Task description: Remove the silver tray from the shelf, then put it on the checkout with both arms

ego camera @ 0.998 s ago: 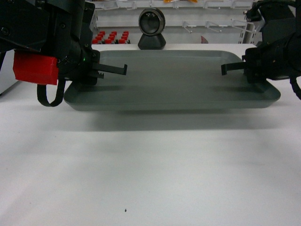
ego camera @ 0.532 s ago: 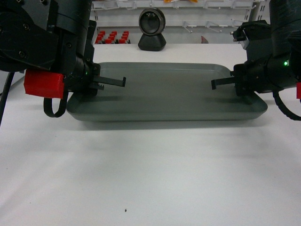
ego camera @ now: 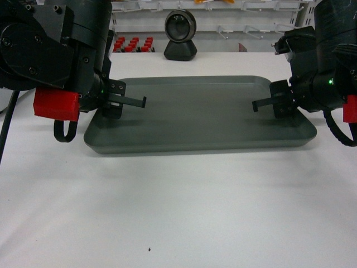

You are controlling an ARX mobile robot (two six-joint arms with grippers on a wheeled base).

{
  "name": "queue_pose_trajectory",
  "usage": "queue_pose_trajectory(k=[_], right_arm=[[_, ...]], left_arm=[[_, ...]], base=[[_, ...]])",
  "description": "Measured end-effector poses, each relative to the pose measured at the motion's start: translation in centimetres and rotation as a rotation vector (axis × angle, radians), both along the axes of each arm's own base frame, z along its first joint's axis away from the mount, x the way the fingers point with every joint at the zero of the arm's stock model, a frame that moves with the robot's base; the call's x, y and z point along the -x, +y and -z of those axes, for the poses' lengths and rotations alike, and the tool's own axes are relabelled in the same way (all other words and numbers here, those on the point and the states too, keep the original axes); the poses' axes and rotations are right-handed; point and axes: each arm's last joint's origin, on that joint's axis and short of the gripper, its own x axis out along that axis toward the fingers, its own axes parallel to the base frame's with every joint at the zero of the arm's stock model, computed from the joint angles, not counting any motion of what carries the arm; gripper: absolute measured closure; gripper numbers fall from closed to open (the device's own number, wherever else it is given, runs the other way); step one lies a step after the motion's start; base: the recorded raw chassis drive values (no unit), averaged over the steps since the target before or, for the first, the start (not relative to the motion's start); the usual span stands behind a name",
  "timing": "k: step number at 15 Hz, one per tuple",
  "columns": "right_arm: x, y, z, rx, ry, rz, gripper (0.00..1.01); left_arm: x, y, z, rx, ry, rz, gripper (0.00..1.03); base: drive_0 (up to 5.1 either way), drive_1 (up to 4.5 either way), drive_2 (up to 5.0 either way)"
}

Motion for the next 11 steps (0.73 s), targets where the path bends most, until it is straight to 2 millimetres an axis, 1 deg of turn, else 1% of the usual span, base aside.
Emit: queue_pose_trajectory(k=[1, 2, 4, 5, 6, 7, 8, 9, 10, 11], right_arm=[[0.0, 0.0, 0.0, 0.004, -0.002, 0.002, 0.53], [0.0, -0.2, 0.0, 0.005, -0.008, 0.008, 0.39], [-0.1, -0.4, -0.1, 0.003, -0.013, 0.015, 0.13], [-0.1, -0.6, -0.3, -0.018, -0.025, 0.01, 0.01], [0.0, -0.4, -0.3, -0.049, -0.027, -0.014, 0.03], [0.1, -0.3, -0.4, -0.082, -0.027, -0.035, 0.04], [0.4, -0.2, -1.0, -0.146, -0.067, -0.064, 0.03], [0.8, 0.1, -2.4, -0.214, -0.116, -0.092, 0.03], [1.1, 0.1, -4.0, -0.264, -0.181, -0.105, 0.03], [1.7, 0.0, -6.5, -0.317, -0.27, -0.12, 0.03]], left_arm=[[0.0, 0.0, 0.0, 0.001, 0.003, 0.002, 0.53], [0.0, 0.0, 0.0, 0.003, 0.001, 0.004, 0.38], [0.0, -0.3, -0.1, 0.033, -0.013, 0.019, 0.13], [0.1, -0.6, -0.7, 0.075, -0.038, 0.042, 0.03], [0.3, -0.7, -1.4, 0.113, -0.065, 0.052, 0.06], [0.4, -0.7, -2.3, 0.156, -0.108, 0.061, 0.05], [0.6, -0.8, -3.8, 0.211, -0.186, 0.072, 0.05], [1.0, -0.8, -6.0, 0.273, -0.276, 0.08, 0.05], [1.3, -0.7, -7.6, 0.3, -0.338, 0.081, 0.05], [2.0, -0.5, -9.7, 0.335, -0.417, 0.083, 0.05]], base=[[0.0, 0.0, 0.0], [0.0, 0.0, 0.0], [0.0, 0.0, 0.0], [0.0, 0.0, 0.0], [0.0, 0.0, 0.0], [0.0, 0.0, 0.0], [0.0, 0.0, 0.0], [0.0, 0.0, 0.0], [0.0, 0.0, 0.0], [0.0, 0.0, 0.0]])
